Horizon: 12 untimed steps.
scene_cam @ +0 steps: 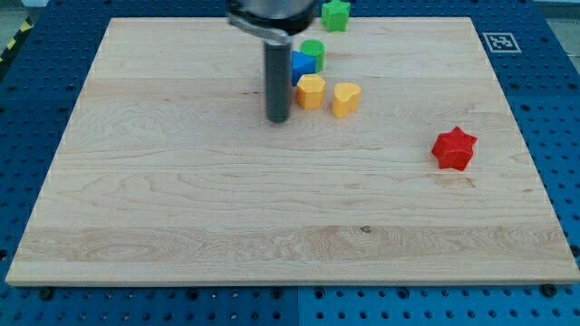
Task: Move the red circle into the red star
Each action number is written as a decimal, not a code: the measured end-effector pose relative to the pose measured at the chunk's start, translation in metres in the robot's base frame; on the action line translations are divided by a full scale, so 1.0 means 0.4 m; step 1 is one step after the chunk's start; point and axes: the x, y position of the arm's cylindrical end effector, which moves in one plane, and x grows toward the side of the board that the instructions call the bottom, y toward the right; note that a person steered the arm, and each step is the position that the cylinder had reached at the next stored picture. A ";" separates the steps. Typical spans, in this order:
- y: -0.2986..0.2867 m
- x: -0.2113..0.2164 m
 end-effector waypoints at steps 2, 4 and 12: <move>-0.098 -0.119; 0.124 -0.115; -0.019 -0.084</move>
